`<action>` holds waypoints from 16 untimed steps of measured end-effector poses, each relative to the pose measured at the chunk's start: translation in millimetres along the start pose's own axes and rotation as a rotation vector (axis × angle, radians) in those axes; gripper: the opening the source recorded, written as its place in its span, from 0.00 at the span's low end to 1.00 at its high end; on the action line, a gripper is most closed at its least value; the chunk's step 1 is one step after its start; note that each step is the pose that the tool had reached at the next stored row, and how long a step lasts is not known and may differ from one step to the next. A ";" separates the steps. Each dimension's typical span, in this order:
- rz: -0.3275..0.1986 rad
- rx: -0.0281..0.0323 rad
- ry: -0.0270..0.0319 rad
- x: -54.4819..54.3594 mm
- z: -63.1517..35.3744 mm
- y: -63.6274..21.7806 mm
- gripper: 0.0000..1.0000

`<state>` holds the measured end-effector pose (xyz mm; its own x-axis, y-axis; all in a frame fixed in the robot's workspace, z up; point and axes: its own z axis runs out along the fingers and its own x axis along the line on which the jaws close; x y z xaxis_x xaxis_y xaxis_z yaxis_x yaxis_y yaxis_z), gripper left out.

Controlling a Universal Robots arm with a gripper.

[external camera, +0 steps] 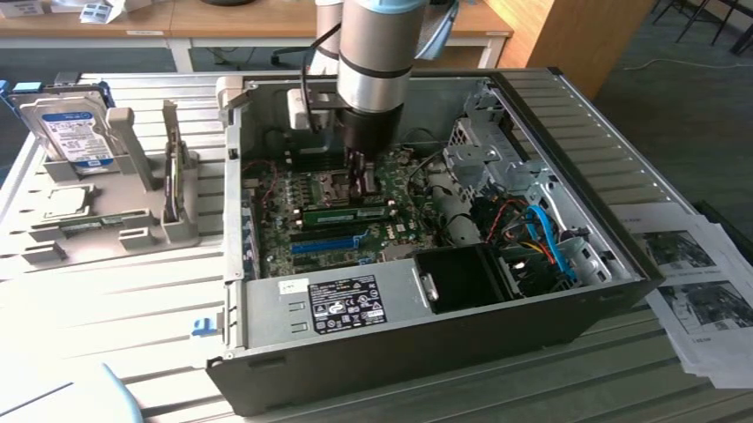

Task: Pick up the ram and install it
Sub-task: 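Press down the ram until it locks into place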

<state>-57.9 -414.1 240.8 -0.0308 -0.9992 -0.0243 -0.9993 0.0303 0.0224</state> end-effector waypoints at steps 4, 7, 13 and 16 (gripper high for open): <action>0.000 0.0000 0.0001 0.3 0.2 9.2 0.09; 0.000 -0.0001 0.0001 0.5 0.3 15.8 0.09; 0.000 -0.0001 0.0000 0.8 0.6 27.6 0.09; 0.000 -0.0001 0.0000 0.8 0.6 30.3 0.09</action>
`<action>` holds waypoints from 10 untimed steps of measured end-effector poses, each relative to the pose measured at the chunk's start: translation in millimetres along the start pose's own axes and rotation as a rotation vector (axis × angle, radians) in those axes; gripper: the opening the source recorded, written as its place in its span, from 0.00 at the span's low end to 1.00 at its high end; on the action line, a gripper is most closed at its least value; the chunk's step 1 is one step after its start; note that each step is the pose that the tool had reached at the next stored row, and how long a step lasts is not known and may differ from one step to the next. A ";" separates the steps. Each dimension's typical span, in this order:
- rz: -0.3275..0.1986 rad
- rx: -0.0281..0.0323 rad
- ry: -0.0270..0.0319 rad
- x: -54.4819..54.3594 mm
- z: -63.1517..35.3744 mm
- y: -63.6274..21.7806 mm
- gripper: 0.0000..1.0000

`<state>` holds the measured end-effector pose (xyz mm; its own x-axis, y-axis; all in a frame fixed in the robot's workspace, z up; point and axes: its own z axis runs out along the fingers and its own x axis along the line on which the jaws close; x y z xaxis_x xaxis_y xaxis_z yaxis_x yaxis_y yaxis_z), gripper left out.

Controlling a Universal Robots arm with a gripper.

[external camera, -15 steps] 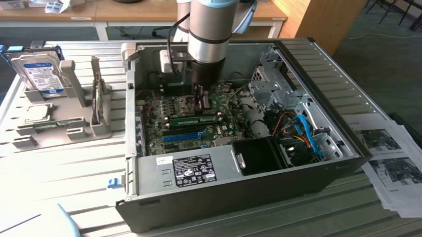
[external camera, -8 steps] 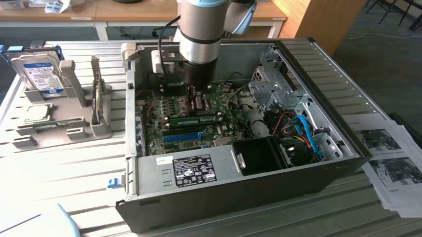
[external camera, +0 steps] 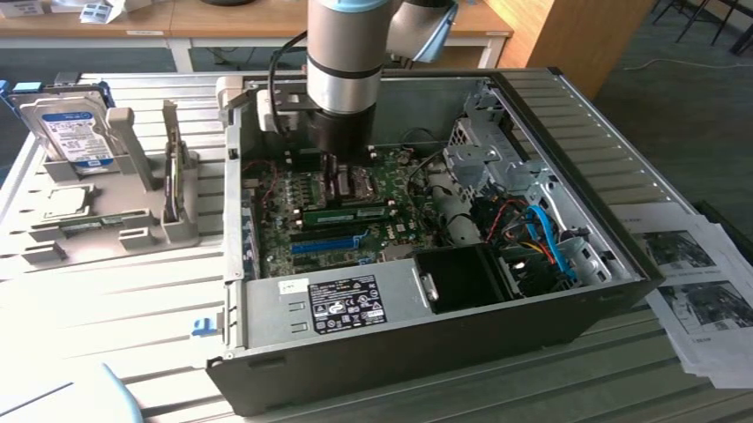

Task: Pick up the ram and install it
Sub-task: 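Press down the ram until it locks into place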

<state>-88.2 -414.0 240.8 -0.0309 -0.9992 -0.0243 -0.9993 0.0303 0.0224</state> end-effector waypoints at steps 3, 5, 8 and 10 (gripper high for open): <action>0.000 0.0000 0.0001 0.1 0.0 0.2 0.09; 0.000 0.0000 0.0000 0.1 0.0 0.2 0.09; 0.000 0.0000 0.0000 0.2 0.0 1.7 0.09; 0.000 0.0000 0.0001 0.2 0.0 2.8 0.09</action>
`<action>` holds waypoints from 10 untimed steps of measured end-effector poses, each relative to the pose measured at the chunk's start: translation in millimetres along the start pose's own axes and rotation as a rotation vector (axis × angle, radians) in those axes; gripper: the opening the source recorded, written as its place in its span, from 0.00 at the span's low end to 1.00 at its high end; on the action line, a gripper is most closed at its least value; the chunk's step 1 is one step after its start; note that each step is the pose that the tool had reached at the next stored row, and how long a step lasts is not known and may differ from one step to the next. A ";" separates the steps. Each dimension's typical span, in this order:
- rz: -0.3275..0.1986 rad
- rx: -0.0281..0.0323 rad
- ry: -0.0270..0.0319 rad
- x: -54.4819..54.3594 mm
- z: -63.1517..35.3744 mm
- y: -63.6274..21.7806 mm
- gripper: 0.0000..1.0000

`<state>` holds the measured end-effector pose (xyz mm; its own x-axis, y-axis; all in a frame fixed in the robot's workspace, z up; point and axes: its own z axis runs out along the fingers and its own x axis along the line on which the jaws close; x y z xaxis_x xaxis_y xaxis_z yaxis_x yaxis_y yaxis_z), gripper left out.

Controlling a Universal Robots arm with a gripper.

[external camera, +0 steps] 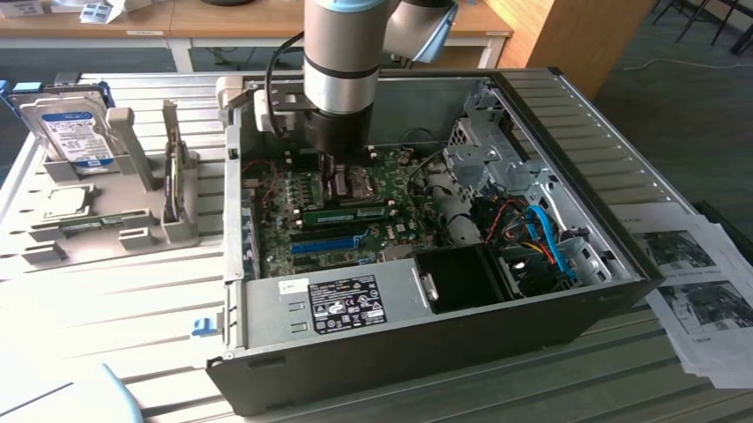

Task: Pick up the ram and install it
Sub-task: 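Press down the ram until it locks into place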

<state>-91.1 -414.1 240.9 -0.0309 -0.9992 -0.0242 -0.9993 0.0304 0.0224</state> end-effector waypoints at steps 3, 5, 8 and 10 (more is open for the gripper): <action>0.000 0.0000 -0.0001 0.0 0.0 0.0 0.09; 0.000 0.0000 0.0000 0.0 0.0 0.0 0.09; 0.000 -0.0001 -0.0001 0.1 0.7 0.1 0.09; 0.000 -0.0006 -0.0001 0.0 1.6 0.1 0.09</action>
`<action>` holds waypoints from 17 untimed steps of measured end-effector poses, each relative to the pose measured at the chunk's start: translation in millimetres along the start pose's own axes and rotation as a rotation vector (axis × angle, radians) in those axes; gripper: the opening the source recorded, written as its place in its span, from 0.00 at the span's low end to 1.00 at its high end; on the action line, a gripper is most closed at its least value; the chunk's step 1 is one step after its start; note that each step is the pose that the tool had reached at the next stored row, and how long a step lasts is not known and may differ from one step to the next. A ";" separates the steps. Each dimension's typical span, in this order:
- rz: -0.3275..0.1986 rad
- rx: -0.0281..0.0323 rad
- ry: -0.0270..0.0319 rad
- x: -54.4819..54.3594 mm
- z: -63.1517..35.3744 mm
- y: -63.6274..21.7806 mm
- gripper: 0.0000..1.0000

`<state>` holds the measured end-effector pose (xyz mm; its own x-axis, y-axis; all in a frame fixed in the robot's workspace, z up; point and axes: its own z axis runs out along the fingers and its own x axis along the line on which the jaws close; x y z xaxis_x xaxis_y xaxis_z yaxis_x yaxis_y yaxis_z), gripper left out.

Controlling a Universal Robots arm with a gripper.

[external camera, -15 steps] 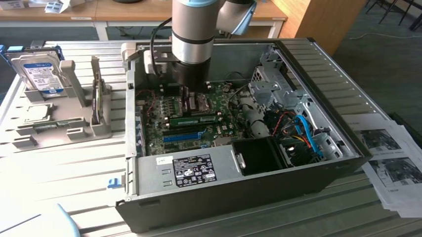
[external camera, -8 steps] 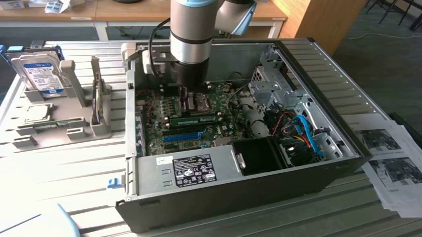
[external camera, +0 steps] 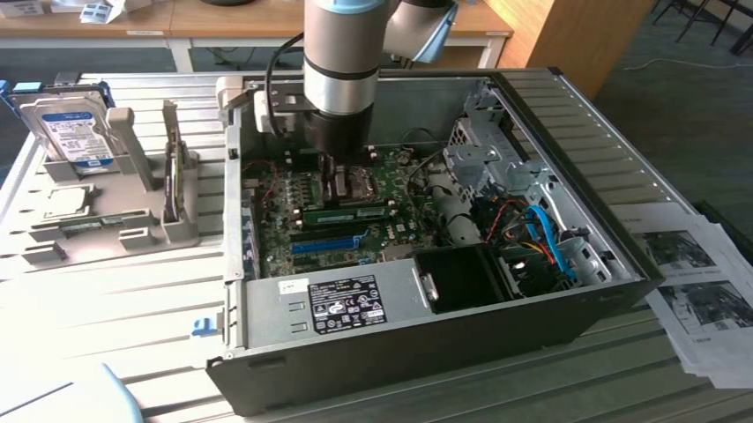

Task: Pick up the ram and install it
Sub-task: 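Press down the ram until it locks into place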

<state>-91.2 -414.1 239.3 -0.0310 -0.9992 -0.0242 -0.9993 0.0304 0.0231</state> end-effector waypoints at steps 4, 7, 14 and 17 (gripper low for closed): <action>0.000 -0.0009 0.0000 0.0 1.4 -0.1 0.09; 0.000 -0.0019 0.0001 0.1 2.5 -0.1 0.09; 0.000 -0.0022 0.0002 0.1 3.1 -0.1 0.09; 0.000 -0.0021 -0.0001 0.1 4.4 -0.2 0.09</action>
<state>-91.1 -414.1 235.0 -0.0309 -0.9992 -0.0244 -0.9992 0.0303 0.0252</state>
